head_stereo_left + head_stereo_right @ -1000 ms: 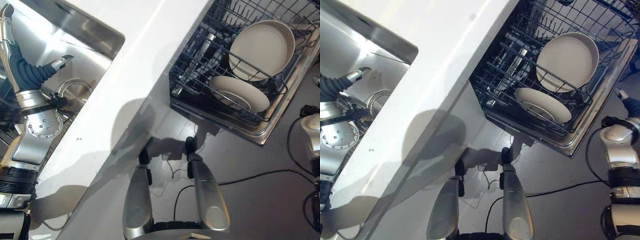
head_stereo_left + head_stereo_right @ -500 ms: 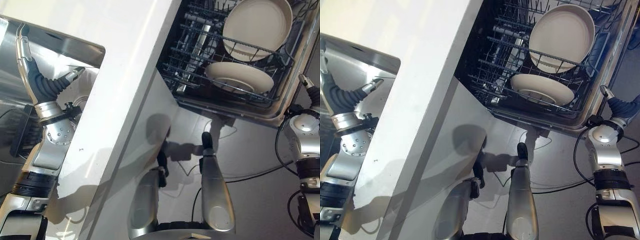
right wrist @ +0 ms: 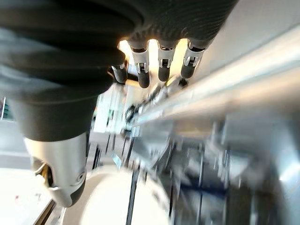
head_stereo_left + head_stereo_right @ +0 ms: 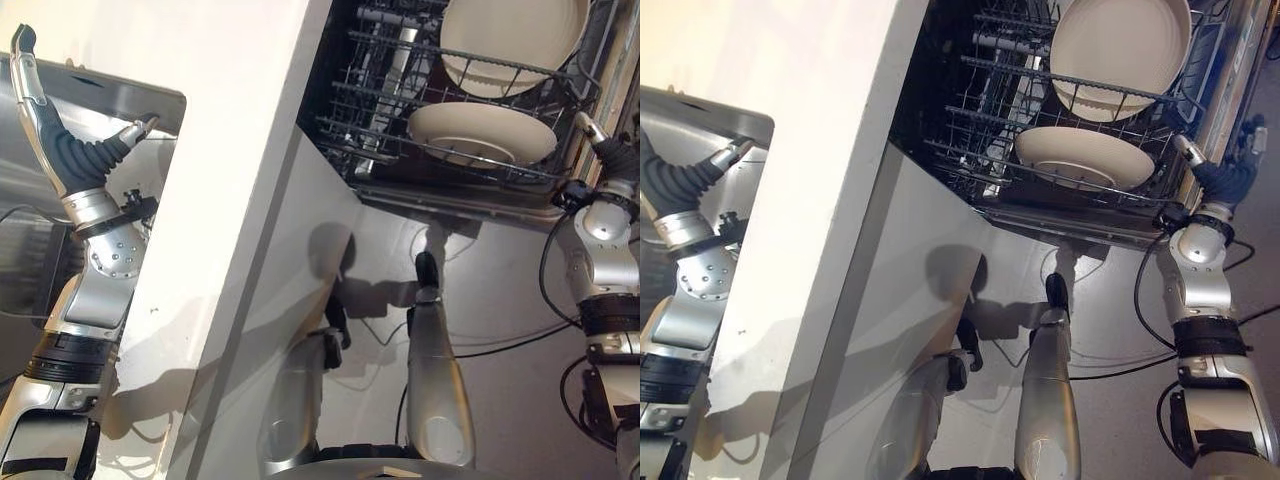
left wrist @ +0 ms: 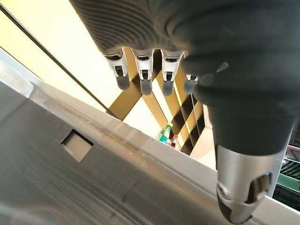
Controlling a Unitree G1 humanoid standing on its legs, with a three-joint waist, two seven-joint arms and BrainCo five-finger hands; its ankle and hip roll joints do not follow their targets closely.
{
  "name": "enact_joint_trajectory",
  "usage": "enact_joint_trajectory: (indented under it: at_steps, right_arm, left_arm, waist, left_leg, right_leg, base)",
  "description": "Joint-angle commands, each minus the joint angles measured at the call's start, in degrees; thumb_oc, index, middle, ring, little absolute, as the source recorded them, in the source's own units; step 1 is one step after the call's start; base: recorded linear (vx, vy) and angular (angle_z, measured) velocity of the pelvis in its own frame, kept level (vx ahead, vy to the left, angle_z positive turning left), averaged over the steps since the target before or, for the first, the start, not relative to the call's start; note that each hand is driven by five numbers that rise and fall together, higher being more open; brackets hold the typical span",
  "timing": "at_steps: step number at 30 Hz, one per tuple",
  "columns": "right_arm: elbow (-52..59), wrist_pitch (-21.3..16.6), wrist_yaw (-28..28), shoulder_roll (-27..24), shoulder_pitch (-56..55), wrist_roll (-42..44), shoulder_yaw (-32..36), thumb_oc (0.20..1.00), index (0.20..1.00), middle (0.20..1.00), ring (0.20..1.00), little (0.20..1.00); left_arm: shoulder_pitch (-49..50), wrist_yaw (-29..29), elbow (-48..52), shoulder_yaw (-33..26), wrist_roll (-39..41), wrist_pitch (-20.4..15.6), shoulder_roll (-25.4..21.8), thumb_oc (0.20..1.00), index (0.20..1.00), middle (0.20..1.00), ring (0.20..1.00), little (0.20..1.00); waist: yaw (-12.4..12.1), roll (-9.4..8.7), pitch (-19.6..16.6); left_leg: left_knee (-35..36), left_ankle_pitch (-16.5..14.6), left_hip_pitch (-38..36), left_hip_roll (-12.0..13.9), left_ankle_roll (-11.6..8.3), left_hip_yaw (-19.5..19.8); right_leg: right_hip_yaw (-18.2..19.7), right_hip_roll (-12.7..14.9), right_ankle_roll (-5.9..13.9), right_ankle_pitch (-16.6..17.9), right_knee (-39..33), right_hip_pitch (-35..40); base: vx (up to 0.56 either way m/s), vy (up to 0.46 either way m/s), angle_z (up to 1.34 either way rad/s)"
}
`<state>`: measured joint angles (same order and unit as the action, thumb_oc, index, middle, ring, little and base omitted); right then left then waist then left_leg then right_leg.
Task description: Pick up plates and place into dishwasher.
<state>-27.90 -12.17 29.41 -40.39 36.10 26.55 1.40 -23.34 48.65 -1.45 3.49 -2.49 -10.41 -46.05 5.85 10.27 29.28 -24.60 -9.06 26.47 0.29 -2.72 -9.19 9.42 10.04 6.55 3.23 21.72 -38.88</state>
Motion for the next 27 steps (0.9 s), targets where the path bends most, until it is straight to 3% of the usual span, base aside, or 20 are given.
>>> enact_joint_trajectory:
  at_steps: [1,12,20,27]
  right_arm:
    - [1.95,-3.77,-2.32,-2.08,4.75,1.02,-1.83,1.0,1.0,1.0,1.0,1.0]
    - [-1.07,-3.17,-3.56,2.06,10.65,4.45,-4.69,1.0,1.0,1.0,1.0,1.0]
    - [-1.99,-6.4,-14.08,4.12,11.63,7.71,-7.49,1.0,1.0,1.0,1.0,1.0]
    - [1.19,-4.27,-16.69,6.31,14.7,6.2,-12.08,1.0,1.0,1.0,1.0,1.0]
  left_arm:
    - [0.68,2.54,3.46,5.12,-0.41,0.24,6.7,1.0,1.0,1.0,1.0,1.0]
    - [-1.27,3.37,3.16,6.35,-0.38,1.24,7.55,1.0,1.0,1.0,1.0,1.0]
    - [-0.92,3.26,4.05,6.47,0.29,1.21,7.61,1.0,1.0,1.0,1.0,1.0]
    - [-0.79,2.68,4.04,6.2,1.4,1.31,8.13,1.0,1.0,1.0,1.0,1.0]
  waist:
    - [2.13,5.12,0.51]
    - [0.29,6.45,0.51]
    - [-0.79,6.79,0.51]
    - [-1.53,6.8,0.51]
  left_leg:
    - [-5.55,1.68,7.83,3.16,-2.26,7.28]
    - [-5.44,2.12,10.69,1.51,-1.74,7.27]
    - [-5.73,1.28,9.98,0.44,-1.39,7.64]
    - [-5.7,0.92,7.95,-0.72,-1.28,7.85]
  right_leg:
    - [-1.94,0.15,-2.4,-5.06,-0.12,0.71]
    - [-2.05,1.79,-2.06,-4.62,1.24,-2.82]
    - [-2.51,2.55,-1.92,-5.0,1.37,-1.97]
    - [-2.6,3.06,-1.9,-4.86,0.64,0.4]
  base:
    - [0.01,0.053,0.01]
    - [0.0,0.058,0.03]
    - [0.02,0.048,0.04]
    - [0.05,0.084,0.03]
